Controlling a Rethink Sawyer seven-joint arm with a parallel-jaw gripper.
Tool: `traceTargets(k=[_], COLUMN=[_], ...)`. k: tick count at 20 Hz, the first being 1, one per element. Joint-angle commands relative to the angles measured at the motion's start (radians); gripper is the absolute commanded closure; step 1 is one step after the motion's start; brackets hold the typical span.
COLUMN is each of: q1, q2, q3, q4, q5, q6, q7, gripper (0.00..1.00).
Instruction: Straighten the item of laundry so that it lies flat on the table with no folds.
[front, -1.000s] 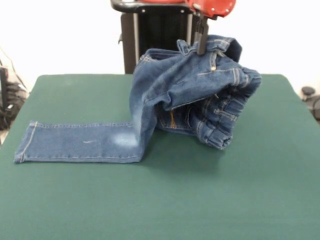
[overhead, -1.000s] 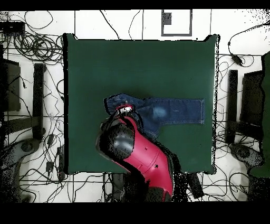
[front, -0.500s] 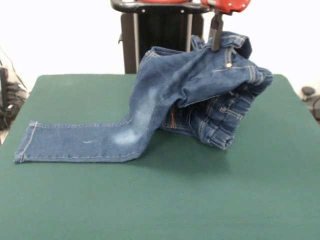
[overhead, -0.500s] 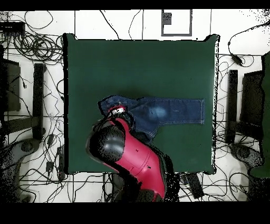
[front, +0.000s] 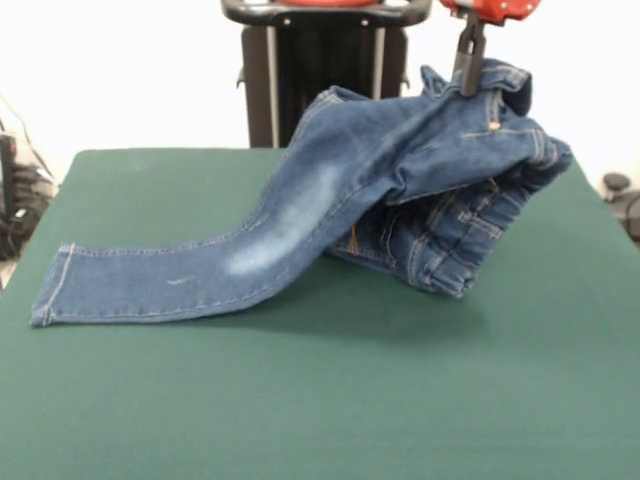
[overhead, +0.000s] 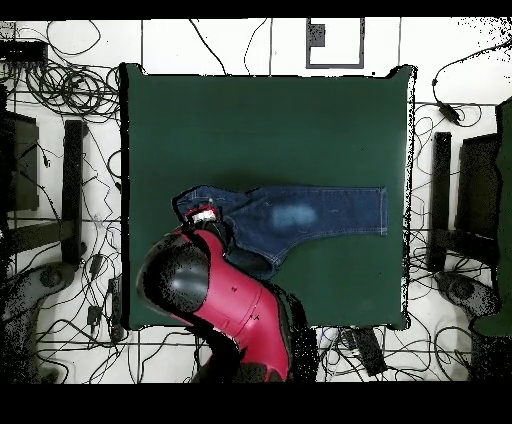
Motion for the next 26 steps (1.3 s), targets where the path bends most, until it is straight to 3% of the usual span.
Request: traceTargets(k=[1, 16, 26], q1=[-0.039, -0.193, -0.225], q2=[0.079, 0.171, 0.2], q3=[0.141, 0.315, 0.344], q4=[0.048, 0.119, 0.116], q5=[0.093, 0.021, 0.008], q6=[-0.094, -0.368, -0.415], q7=[0.258, 0.221, 0.202], gripper=[1.0, 1.0, 1.0])
